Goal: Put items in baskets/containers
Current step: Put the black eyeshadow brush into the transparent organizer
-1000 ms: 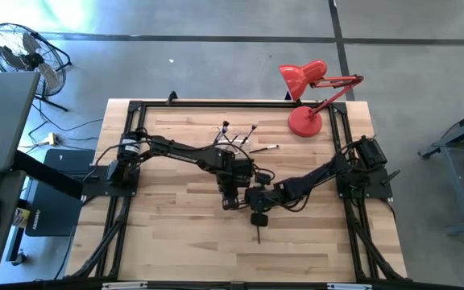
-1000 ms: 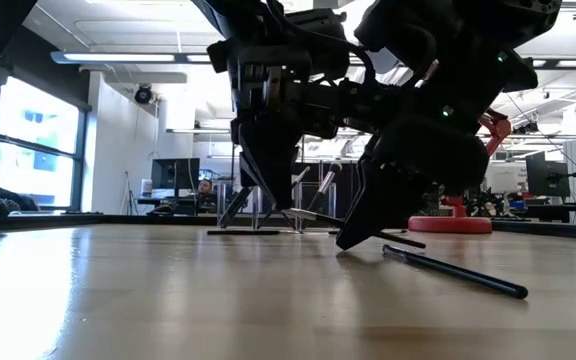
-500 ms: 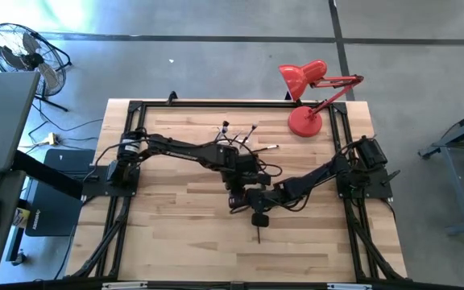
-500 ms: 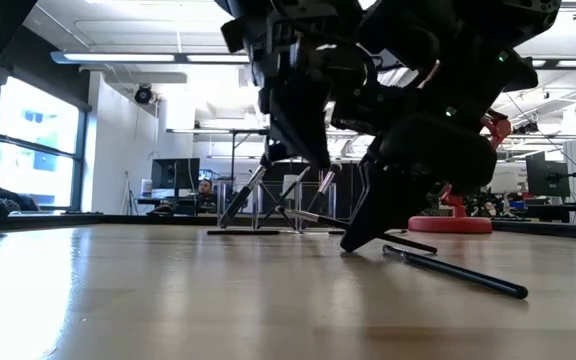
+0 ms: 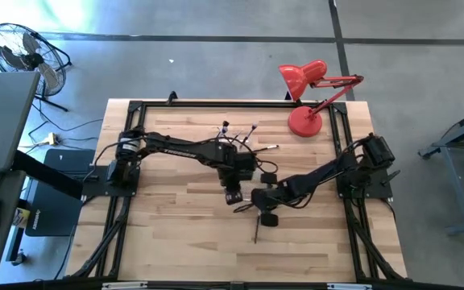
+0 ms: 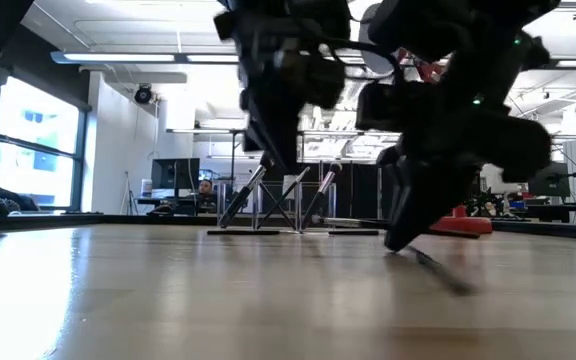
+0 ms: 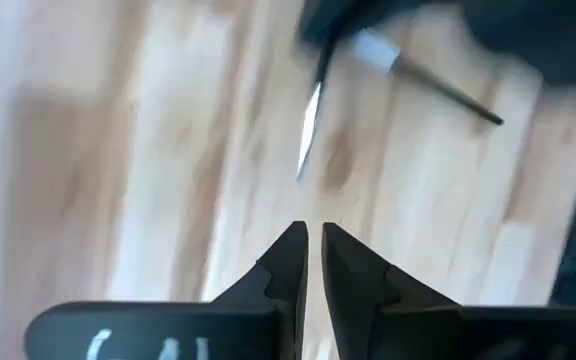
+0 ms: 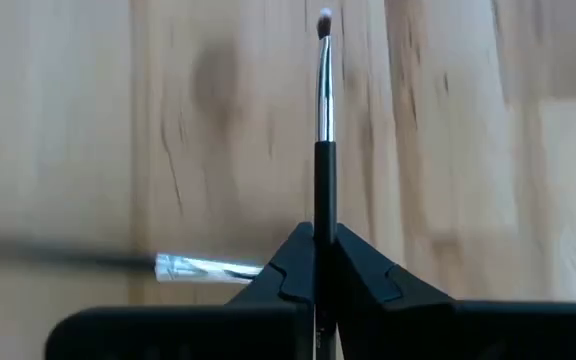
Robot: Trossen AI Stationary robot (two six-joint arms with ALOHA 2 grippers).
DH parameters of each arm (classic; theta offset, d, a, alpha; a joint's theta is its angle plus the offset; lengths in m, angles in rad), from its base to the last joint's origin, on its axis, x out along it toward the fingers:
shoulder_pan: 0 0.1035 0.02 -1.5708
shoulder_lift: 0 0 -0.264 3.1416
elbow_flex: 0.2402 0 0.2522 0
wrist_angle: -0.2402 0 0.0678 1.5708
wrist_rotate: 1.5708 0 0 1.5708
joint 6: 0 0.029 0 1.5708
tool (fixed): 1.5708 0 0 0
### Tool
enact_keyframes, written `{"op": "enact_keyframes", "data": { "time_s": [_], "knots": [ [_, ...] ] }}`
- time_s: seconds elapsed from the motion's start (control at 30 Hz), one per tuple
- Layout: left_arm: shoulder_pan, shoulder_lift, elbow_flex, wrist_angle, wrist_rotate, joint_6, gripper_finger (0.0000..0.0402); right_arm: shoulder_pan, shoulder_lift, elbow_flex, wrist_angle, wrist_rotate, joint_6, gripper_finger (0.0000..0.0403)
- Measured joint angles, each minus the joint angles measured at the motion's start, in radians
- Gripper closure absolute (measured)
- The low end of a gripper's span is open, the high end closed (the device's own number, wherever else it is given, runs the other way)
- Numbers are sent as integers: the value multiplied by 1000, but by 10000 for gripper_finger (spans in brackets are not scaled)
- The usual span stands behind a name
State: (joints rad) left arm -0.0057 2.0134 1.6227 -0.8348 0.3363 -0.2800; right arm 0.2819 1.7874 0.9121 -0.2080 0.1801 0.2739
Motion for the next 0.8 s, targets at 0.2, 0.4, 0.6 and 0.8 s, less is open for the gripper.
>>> {"op": "enact_keyframes", "data": {
  "time_s": [0.2, 0.4, 0.6, 0.8],
  "knots": [
    [-2, -90, 0, -147, -104, 34, 398, -1, -46, -18, -72, 4, -31, 378],
    [-9, -194, -21, -192, -186, 38, 400, -1, -76, -103, 15, -4, 0, 393],
    [-16, -321, -222, -82, -231, -47, 401, 1, -138, -240, 181, -5, 108, 379],
    [-37, -521, -558, 190, -253, -191, 401, -19, -282, -341, 166, 29, 157, 393]
  ]
}}
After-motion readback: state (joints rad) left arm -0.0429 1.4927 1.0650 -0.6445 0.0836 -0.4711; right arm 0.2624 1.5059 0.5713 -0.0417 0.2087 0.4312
